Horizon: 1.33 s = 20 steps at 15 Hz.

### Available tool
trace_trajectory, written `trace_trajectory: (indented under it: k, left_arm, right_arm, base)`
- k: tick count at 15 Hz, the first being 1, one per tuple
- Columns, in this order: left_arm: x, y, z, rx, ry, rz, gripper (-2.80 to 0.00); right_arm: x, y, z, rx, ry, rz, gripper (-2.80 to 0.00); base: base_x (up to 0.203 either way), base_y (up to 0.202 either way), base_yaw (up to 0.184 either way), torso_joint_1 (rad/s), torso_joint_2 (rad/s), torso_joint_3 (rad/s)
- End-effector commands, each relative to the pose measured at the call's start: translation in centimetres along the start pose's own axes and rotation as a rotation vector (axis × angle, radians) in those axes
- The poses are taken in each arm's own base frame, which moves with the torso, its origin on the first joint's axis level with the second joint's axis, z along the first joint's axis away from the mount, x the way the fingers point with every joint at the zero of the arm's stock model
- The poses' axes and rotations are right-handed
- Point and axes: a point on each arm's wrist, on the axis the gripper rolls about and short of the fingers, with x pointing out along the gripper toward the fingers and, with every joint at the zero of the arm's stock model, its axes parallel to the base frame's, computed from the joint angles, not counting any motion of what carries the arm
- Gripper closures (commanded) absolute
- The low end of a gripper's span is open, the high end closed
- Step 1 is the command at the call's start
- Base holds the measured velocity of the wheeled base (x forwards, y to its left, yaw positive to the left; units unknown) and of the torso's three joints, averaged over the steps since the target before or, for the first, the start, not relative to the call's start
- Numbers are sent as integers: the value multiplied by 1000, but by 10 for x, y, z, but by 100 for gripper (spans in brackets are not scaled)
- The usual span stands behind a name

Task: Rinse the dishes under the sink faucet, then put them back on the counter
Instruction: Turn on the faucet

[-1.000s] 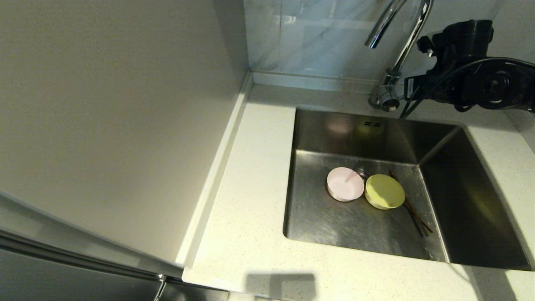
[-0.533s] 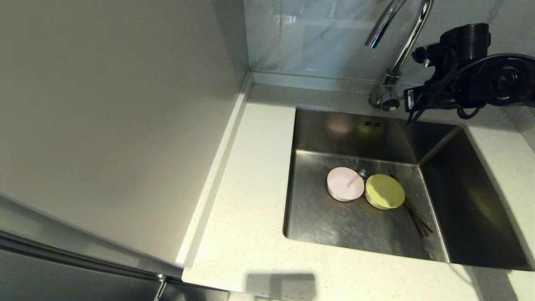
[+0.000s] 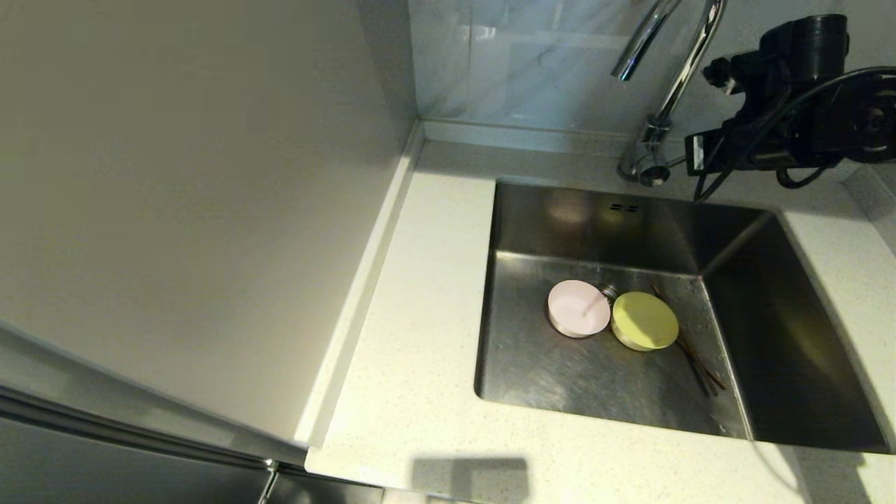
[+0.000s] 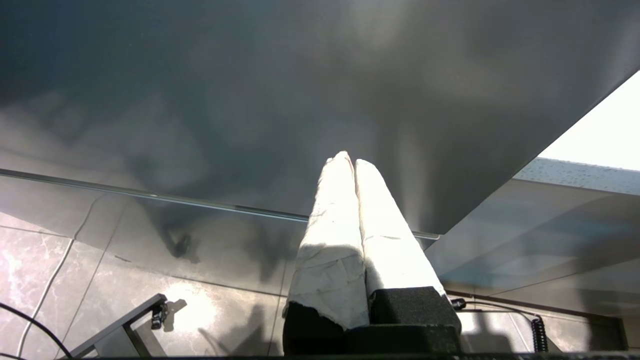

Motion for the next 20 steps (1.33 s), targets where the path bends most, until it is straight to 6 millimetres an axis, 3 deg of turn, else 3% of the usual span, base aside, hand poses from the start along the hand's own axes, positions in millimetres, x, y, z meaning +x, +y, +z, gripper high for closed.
trace_trajectory:
  k: [1, 4, 10, 20]
  left_arm:
    - [0, 0, 0, 0, -3, 0, 0]
    - [0, 0, 0, 0, -3, 0, 0]
    - [0, 0, 0, 0, -3, 0, 0]
    - [0, 0, 0, 0, -3, 0, 0]
  right_arm:
    - [-12, -5, 9, 12, -39, 12, 0]
    - [-5, -3, 14, 47, -120, -1, 0]
    - [40, 3, 0, 74, -193, -56, 0]
    - [53, -2, -4, -78, -221, -94, 0]
  base:
    - [0, 0, 0, 0, 0, 0]
    - [0, 0, 0, 0, 0, 0]
    - [0, 0, 0, 0, 0, 0]
    - [0, 0, 0, 0, 0, 0]
